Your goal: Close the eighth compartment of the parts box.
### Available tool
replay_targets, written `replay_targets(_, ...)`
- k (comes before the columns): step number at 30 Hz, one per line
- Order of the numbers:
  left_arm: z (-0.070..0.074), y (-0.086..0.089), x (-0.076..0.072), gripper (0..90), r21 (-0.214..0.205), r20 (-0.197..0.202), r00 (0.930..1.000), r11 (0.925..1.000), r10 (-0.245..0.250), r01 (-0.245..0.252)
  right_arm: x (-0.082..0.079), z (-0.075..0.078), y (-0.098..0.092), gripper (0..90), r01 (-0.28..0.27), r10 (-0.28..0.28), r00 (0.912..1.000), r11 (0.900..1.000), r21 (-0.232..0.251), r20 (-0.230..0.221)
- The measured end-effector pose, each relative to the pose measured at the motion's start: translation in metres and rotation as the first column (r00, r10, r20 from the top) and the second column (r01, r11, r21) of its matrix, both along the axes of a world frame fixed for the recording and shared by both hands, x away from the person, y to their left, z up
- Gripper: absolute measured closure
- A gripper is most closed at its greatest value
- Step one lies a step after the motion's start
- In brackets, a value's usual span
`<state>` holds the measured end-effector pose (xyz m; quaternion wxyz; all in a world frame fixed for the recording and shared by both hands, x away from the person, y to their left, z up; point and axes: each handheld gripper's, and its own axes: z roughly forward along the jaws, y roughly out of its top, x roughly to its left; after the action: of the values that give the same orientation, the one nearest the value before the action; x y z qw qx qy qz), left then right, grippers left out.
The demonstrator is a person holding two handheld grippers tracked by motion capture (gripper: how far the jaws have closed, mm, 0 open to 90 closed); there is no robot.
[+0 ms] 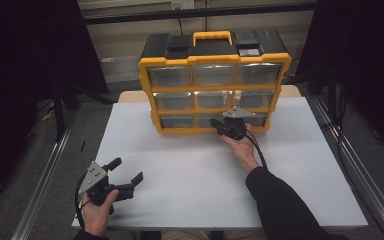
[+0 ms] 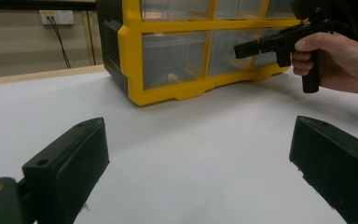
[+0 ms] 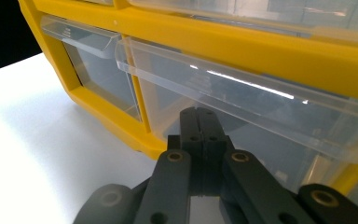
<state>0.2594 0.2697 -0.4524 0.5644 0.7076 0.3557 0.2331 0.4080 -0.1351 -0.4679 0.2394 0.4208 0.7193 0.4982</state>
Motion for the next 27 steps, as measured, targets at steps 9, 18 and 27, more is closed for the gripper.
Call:
replay_targets(9, -0.0003, -0.0001, -0.0003, 4.2, -0.008, -0.005, 0.9999, 0.9999, 0.01, -0.01, 0.0021, 0.0004, 0.0013, 90.0, 0.004, -0.004, 1.0, 1.0, -0.001, 0.0)
replay_targets(18, 0.0, 0.0, -0.0001, 4.1, -0.004, -0.001, 1.0, 1.0, 0.007, -0.007, 0.0031, 0.0003, 0.0035, 90.0, 0.0, 0.0, 1.0, 0.9999, -0.014, -0.002)
replay_targets(27, -0.0009, -0.0031, 0.0035, 3.8, 0.001, -0.009, 1.0, 1.0, 0.001, -0.001, 0.0034, -0.0011, 0.002, 90.0, -0.003, 0.003, 0.9997, 1.0, -0.005, -0.024)
